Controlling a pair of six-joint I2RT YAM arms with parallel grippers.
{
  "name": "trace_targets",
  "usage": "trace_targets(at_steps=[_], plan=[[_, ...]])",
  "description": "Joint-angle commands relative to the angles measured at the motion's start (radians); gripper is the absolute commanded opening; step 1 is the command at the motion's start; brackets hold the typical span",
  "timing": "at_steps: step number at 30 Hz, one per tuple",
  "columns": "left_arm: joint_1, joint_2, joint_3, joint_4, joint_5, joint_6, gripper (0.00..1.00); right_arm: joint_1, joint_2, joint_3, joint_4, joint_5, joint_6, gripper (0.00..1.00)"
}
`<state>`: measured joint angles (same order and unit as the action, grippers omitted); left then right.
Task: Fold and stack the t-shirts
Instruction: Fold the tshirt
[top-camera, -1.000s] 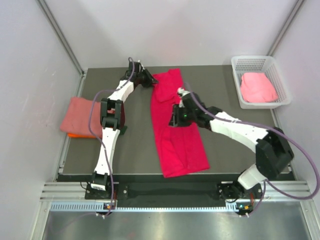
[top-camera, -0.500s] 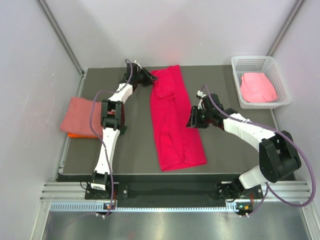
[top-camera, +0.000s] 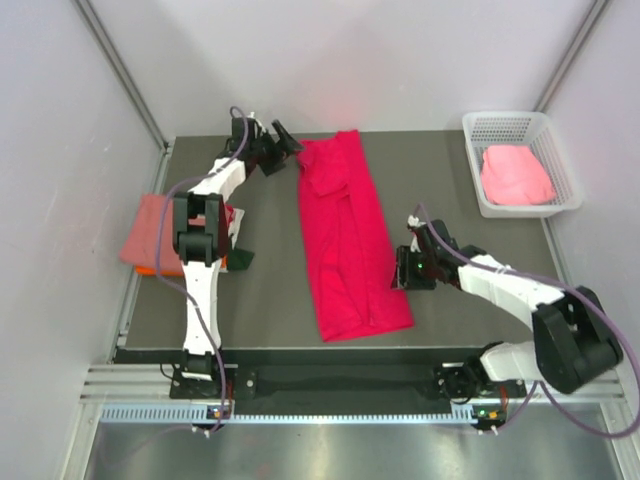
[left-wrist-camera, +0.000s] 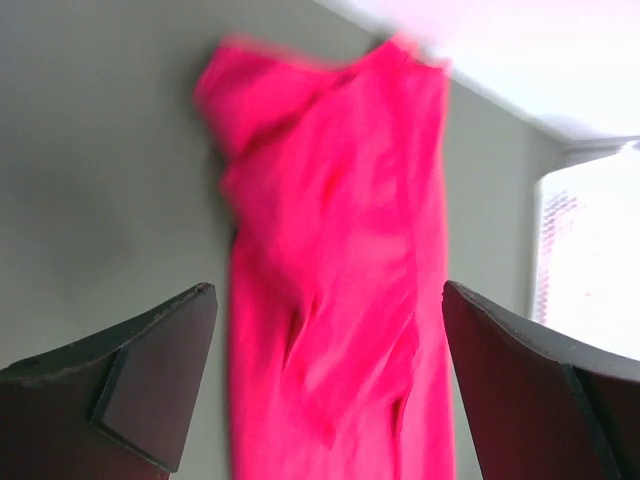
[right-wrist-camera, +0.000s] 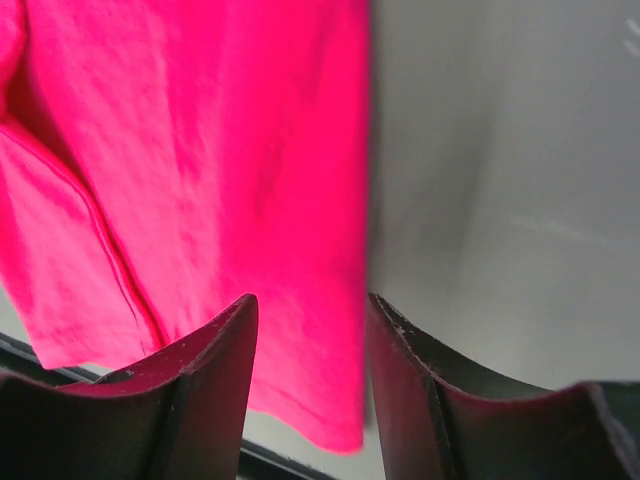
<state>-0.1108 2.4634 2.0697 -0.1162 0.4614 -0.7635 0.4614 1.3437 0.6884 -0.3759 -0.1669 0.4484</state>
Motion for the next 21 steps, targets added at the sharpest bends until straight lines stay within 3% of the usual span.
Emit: trace_targets(at_steps=[1, 6, 12, 21], plan=[[0.000, -0.205, -0.179, -0.082, -0.090, 0.079, 0.99, 0.000, -0.119, -0.042, -0.058, 0.079, 0.033, 0.47], [-0.012, -0.503, -0.558, -0.100, -0.200, 0.102, 0.99, 0.022, -0.242, -0.102, -0.145, 0.110, 0.078, 0.44], [-0.107, -0.815, -0.922, -0.134, -0.282, 0.115, 0.98, 0.120, -0.227, -0.135, -0.172, 0.142, 0.142, 0.36], [-0.409, -1.224, -1.266, -0.230, -0.395, 0.052, 0.89, 0.236, -0.212, -0.168, -0.149, 0.161, 0.223, 0.30]])
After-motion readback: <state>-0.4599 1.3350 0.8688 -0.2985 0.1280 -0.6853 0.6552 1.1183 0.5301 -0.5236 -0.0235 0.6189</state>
